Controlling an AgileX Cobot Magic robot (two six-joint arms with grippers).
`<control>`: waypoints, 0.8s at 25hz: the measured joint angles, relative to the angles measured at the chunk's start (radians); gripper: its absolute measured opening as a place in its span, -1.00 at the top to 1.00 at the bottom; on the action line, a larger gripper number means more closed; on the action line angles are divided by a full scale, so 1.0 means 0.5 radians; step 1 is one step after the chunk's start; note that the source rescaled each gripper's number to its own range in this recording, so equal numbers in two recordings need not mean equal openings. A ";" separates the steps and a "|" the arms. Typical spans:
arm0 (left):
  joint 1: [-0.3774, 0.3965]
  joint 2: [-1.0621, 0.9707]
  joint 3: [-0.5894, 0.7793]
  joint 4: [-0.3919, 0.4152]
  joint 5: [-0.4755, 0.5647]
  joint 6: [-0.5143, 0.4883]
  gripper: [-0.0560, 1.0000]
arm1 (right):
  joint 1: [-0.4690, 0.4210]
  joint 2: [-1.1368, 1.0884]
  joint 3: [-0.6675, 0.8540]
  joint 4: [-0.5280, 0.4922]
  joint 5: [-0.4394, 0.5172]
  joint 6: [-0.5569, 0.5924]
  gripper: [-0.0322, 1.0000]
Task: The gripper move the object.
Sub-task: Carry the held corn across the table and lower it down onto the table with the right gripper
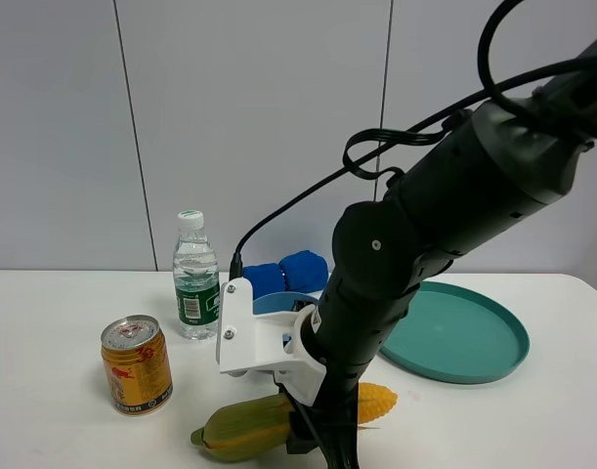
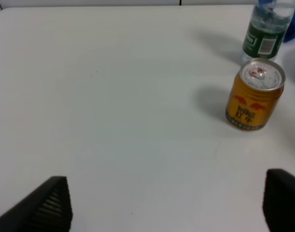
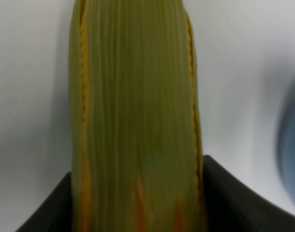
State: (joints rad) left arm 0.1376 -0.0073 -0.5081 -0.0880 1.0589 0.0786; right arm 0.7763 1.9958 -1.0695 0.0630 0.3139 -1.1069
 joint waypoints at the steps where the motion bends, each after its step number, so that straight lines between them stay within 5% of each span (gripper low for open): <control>1: 0.000 0.000 0.000 0.000 0.000 0.000 -1.00 | 0.000 0.010 0.000 0.004 -0.010 0.000 0.94; 11: 0.000 0.000 0.000 0.000 0.000 0.000 -1.00 | 0.000 0.022 0.000 0.004 0.035 0.002 0.94; 16: 0.000 0.000 0.000 0.000 0.000 0.000 -1.00 | 0.000 0.022 0.000 0.004 0.064 0.006 0.64; 20: 0.000 0.000 0.000 0.000 0.000 0.000 -1.00 | 0.000 0.022 0.000 0.004 0.072 0.018 0.60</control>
State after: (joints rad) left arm 0.1376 -0.0073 -0.5081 -0.0880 1.0589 0.0786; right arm 0.7763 2.0070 -1.0695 0.0649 0.3499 -1.0977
